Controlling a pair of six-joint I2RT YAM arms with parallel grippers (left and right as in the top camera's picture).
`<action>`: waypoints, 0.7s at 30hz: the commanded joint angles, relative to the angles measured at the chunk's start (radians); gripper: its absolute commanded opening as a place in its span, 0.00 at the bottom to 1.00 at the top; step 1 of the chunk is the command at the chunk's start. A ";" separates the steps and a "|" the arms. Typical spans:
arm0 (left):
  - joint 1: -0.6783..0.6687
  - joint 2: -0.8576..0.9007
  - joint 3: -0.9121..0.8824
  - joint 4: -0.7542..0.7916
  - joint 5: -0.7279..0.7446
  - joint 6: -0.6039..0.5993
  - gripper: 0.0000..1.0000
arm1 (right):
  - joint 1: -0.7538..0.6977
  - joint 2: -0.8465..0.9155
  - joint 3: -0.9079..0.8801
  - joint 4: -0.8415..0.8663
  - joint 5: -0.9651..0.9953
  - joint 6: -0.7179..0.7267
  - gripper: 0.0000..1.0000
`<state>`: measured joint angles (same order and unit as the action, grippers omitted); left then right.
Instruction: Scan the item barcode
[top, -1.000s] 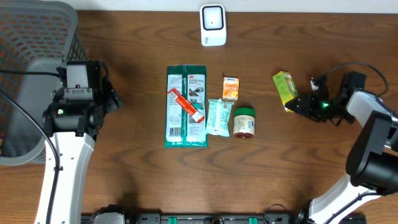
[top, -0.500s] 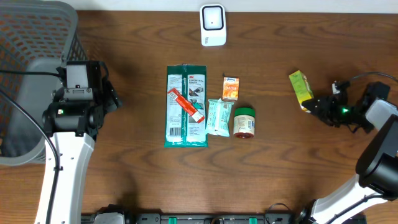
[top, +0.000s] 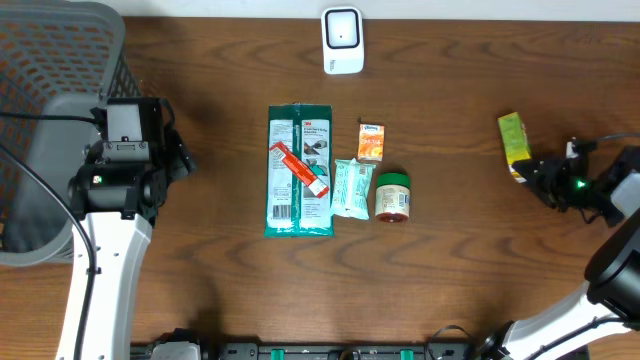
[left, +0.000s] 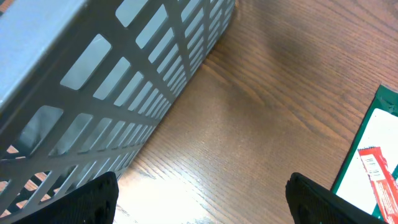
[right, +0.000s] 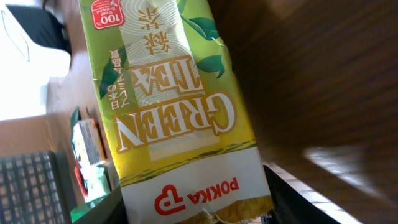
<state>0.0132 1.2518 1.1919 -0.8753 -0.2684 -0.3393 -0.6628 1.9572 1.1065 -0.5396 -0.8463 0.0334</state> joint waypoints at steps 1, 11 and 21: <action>0.005 -0.003 0.010 -0.003 -0.013 0.009 0.87 | -0.032 0.011 -0.009 0.018 -0.111 0.023 0.45; 0.005 -0.003 0.010 -0.003 -0.013 0.009 0.87 | -0.058 0.011 -0.009 0.043 -0.347 0.010 0.46; 0.005 -0.003 0.010 -0.003 -0.013 0.009 0.87 | -0.050 0.011 -0.009 0.058 -0.449 0.012 0.45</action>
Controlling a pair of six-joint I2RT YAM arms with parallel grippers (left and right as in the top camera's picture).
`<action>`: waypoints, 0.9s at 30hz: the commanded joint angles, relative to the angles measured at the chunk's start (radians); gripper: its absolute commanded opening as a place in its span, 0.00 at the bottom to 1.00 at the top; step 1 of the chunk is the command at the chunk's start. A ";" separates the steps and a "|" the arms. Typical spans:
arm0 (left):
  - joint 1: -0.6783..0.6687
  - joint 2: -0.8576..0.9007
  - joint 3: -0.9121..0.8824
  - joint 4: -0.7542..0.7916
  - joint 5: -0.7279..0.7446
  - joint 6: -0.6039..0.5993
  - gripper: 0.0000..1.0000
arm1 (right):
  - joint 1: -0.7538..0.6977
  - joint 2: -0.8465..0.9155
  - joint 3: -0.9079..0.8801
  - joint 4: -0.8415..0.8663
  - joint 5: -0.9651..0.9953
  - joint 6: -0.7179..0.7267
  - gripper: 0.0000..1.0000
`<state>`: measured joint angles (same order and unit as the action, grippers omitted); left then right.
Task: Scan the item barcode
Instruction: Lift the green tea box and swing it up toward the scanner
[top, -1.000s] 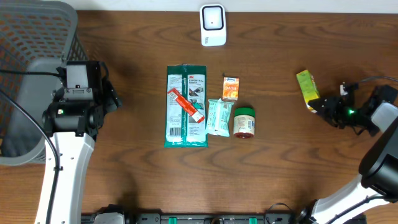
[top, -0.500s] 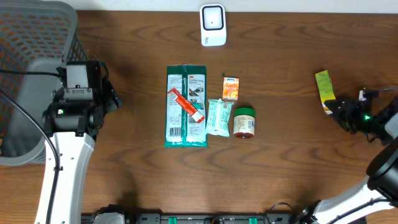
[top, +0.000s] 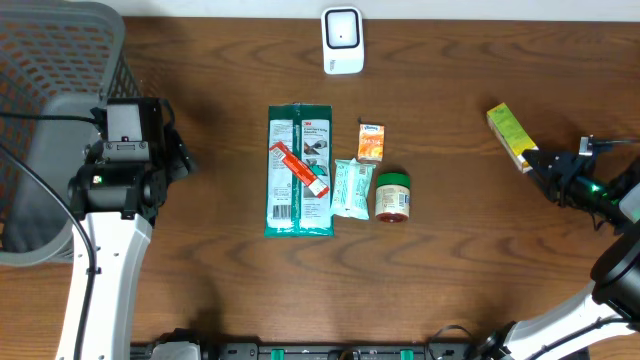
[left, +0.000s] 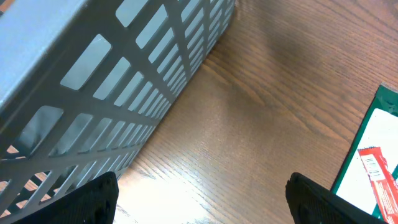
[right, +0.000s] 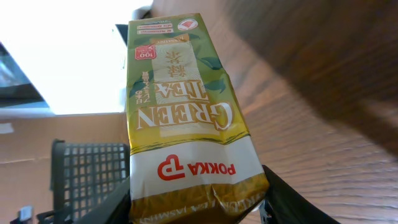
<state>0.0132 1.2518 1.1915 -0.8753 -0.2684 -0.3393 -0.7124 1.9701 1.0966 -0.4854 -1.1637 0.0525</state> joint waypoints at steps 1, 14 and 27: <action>0.005 -0.003 0.010 -0.003 -0.013 0.009 0.87 | 0.003 -0.002 0.001 0.007 -0.146 -0.003 0.44; 0.005 -0.003 0.010 -0.003 -0.013 0.009 0.87 | 0.172 -0.002 0.001 0.219 -0.234 0.263 0.44; 0.005 -0.003 0.010 -0.003 -0.013 0.009 0.87 | 0.555 -0.002 0.007 1.279 0.006 1.252 0.43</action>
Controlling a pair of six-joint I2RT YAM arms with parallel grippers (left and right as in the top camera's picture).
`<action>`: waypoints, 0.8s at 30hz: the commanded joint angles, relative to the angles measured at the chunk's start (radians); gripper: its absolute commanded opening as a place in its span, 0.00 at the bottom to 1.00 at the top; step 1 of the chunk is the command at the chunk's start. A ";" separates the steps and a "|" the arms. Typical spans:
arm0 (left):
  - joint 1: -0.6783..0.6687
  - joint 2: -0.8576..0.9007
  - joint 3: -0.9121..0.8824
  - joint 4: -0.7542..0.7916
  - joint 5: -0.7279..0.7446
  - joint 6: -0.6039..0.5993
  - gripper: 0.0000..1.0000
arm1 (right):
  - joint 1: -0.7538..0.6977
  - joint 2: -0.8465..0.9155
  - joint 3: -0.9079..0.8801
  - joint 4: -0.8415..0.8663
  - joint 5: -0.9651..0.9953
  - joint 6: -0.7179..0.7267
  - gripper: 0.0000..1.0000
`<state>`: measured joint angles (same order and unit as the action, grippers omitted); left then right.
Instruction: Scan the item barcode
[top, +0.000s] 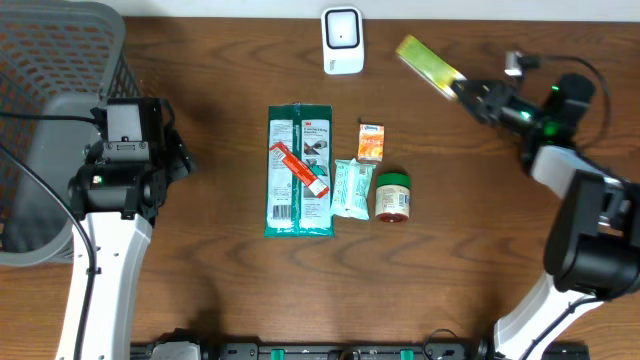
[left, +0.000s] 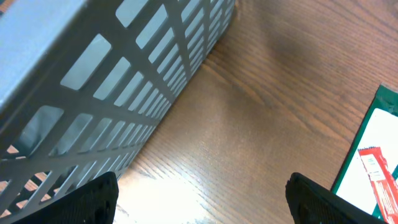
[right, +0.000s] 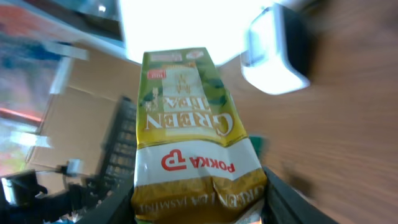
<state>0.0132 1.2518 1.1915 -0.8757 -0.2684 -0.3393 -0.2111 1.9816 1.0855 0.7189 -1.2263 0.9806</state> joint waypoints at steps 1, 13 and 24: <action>0.005 -0.003 0.010 -0.002 -0.013 0.009 0.87 | 0.076 -0.014 0.026 0.094 0.105 0.353 0.43; 0.005 -0.004 0.010 -0.003 -0.013 0.009 0.87 | 0.259 0.038 0.348 -0.130 0.346 0.321 0.50; 0.005 -0.003 0.010 -0.002 -0.013 0.009 0.87 | 0.329 0.311 0.636 -0.101 0.406 0.343 0.49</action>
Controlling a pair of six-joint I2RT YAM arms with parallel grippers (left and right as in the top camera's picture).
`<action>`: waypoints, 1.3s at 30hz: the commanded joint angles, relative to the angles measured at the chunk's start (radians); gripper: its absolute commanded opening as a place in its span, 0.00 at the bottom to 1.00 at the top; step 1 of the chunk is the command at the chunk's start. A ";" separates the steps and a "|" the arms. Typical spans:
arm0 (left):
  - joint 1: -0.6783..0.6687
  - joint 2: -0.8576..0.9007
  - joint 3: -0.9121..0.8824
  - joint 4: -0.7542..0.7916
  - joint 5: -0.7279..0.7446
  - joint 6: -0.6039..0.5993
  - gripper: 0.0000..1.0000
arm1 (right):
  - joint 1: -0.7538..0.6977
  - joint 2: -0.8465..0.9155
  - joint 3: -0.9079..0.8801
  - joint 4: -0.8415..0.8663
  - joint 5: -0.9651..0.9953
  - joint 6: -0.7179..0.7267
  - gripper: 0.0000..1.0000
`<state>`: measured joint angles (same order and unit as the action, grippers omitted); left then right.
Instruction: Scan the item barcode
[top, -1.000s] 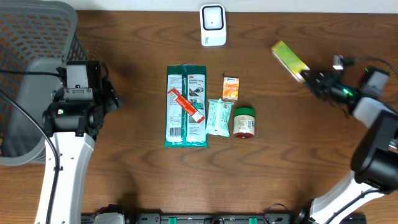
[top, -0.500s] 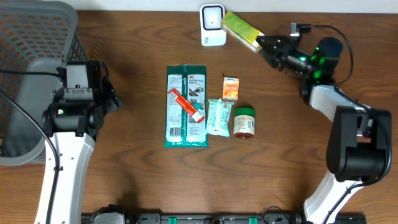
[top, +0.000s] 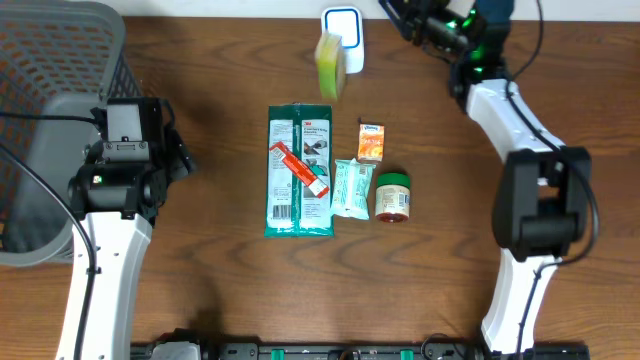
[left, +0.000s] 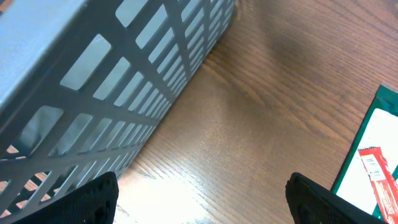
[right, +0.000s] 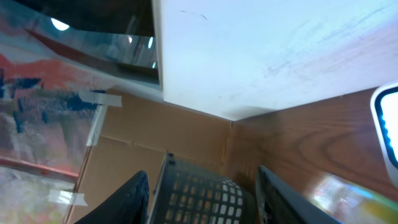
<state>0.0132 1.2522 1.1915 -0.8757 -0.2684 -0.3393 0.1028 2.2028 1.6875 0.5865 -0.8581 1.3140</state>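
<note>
The green tea carton shows as a yellow-green blur against the left side of the white scanner at the back of the table. It is apart from both grippers. My right gripper is at the back edge, right of the scanner. In the right wrist view the right gripper is open with nothing between its fingers, a green blur of the carton is low right, and the scanner is at the edge. My left gripper is open over bare wood beside the basket.
A grey mesh basket stands at the far left. In the middle lie a green wipes pack with a red tube on it, a pale packet, a small orange box and a jar.
My right gripper was shut on the carton just right of the scanner. Now it is open at the back edge, and the carton is free, blurred, at the scanner's left side. The left arm is unchanged.
My right gripper held the carton at the table's far right, then a little farther back, then at the back just right of the scanner. Now the gripper is open and the carton is by the scanner. The left arm stayed beside the basket throughout.
</note>
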 joint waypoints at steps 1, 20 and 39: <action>0.005 -0.004 0.010 -0.002 -0.013 0.009 0.87 | 0.018 0.110 0.034 0.069 0.024 0.027 0.49; 0.005 -0.004 0.010 -0.002 -0.013 0.009 0.87 | 0.164 -0.061 0.144 -0.888 0.177 -0.830 0.99; 0.005 -0.004 0.010 -0.002 -0.013 0.009 0.87 | 0.606 0.101 0.442 -1.072 0.847 -1.020 0.99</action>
<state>0.0132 1.2518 1.1915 -0.8757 -0.2684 -0.3393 0.7269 2.2093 2.1220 -0.5270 0.0235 0.2874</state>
